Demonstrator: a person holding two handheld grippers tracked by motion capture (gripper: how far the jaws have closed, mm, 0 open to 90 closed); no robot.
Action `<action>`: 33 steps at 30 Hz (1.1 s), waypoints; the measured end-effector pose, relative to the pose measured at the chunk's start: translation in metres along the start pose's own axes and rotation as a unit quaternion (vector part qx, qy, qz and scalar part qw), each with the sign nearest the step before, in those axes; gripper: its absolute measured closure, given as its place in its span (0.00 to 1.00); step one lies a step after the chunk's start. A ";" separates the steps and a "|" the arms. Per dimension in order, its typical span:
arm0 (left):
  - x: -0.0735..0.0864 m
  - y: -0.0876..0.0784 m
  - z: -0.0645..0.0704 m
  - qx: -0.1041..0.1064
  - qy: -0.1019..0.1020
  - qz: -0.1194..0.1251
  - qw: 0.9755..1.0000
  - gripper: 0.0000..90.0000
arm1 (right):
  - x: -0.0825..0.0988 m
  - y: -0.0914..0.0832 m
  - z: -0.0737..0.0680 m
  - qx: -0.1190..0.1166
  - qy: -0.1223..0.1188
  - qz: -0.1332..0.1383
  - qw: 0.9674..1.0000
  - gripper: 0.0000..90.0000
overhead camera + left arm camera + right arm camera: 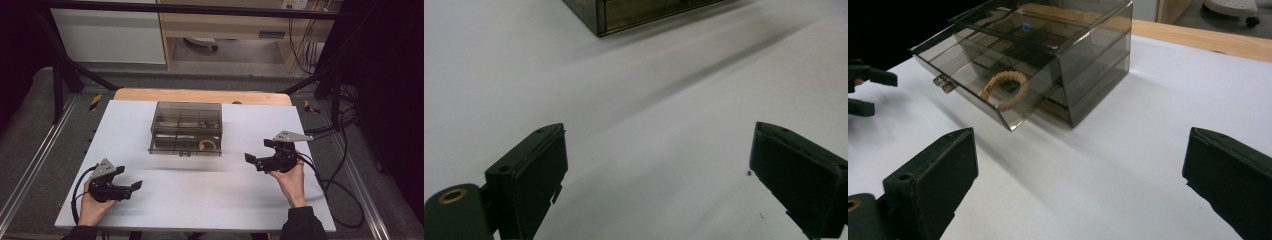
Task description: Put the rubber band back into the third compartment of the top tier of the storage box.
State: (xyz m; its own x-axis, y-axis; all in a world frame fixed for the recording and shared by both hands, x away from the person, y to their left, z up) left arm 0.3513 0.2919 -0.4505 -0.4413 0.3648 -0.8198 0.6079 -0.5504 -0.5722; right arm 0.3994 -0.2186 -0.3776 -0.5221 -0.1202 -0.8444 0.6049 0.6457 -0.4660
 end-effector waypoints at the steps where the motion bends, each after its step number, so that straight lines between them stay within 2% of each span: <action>1: 0.000 0.000 0.000 0.000 0.001 -0.001 1.000 0.09 | 0.003 -0.001 0.002 -0.002 -0.003 -0.001 1.000 0.01; 10: 0.000 0.000 0.000 0.001 0.003 -0.003 1.000 0.09 | 0.033 -0.010 0.014 -0.011 -0.006 -0.016 1.000 0.01; 19: 0.000 0.001 0.001 0.002 0.004 -0.004 1.000 0.09 | 0.063 -0.018 0.024 -0.006 -0.012 -0.038 0.999 0.01; 27: 0.001 0.003 0.002 0.005 0.009 -0.010 1.000 0.09 | 0.084 -0.030 0.036 -0.003 0.000 -0.038 0.999 0.01; 33: 0.001 0.002 0.003 0.004 0.012 -0.009 1.000 0.09 | 0.095 -0.035 0.041 -0.002 0.004 -0.052 0.999 0.01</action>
State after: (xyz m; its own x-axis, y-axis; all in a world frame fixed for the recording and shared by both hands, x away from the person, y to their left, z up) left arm 0.3503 0.2884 -0.4525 -0.4358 0.3924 -0.8100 0.5944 -0.5503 -0.5864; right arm 0.3537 -0.2833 -0.4523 -0.5868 -0.1813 -0.7891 0.5441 0.6335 -0.5501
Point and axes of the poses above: each handheld gripper's, and its own axes: y roughly forward along the jaws, x roughly out of its underside, z roughly to its right, the point moved 1 cm from there along y, roughly forward along the jaws, and after that the axes turned 5 degrees about y, right-handed, at the moved point
